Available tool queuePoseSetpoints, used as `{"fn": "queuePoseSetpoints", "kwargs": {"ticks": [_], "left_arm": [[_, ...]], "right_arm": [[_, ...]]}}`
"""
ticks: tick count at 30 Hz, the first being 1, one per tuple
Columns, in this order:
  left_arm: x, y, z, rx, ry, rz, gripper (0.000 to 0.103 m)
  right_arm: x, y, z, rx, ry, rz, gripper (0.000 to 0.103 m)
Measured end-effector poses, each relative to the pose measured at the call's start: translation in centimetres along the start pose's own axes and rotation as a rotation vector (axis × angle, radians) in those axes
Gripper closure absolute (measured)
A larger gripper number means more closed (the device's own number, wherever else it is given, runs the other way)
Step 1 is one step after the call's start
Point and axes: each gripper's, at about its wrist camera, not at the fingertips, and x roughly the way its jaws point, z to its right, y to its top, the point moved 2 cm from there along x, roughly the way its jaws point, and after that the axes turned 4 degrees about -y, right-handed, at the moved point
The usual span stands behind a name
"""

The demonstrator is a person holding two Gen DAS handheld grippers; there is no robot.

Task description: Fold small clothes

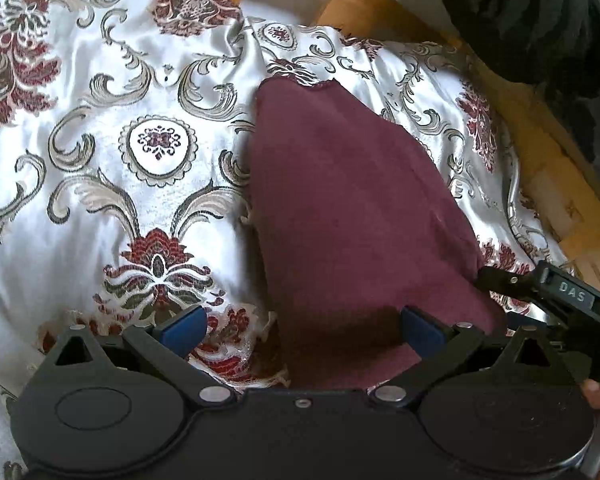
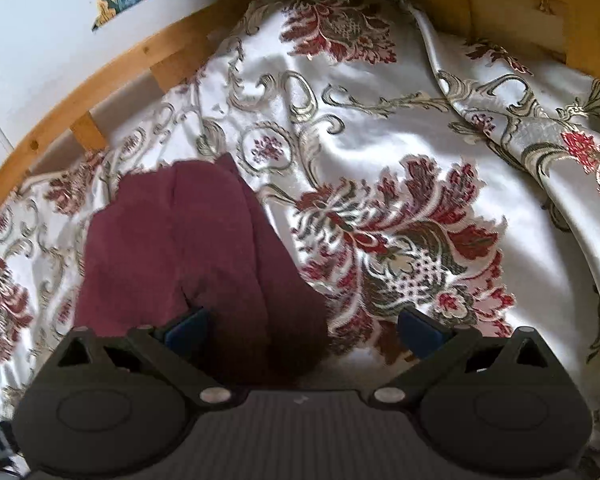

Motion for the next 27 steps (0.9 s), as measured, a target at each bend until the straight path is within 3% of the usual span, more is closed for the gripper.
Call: {"fn": "queuePoseSetpoints", "kwargs": {"ticks": [9, 12, 17, 20, 23, 27], "left_arm": [[0.2, 0.2, -0.5, -0.042, -0.016, -0.015, 0.001], [0.3, 0.2, -0.3, -0.023, -0.008, -0.017, 0.001], [0.4, 0.4, -0.2, 0.006, -0.010, -0.011, 0.001], [0.3, 0.7, -0.3, -0.001, -0.025, 0.016, 0.001], [0.1, 1.3, -0.5, -0.016, -0.055, 0.054, 0.001], [0.4, 2.4, -0.8, -0.033, -0.093, 0.105, 0.001]], "right_arm": [[0.0, 0.8, 0.4, 0.055, 0.054, -0.016, 0.000], [0.6, 2.3, -0.4, -0.025, 0.080, -0.047, 0.000], [1.4, 4.8, -1.9, -0.254, 0.080, -0.026, 0.000], [2.4, 5.6, -2.5, -0.335, 0.139, -0.019, 0.000], [3.6, 6.5, -2.5, -0.318, 0.200, -0.017, 0.000], [5.1, 7.2, -1.4, -0.173, 0.299, -0.010, 0.000]]}}
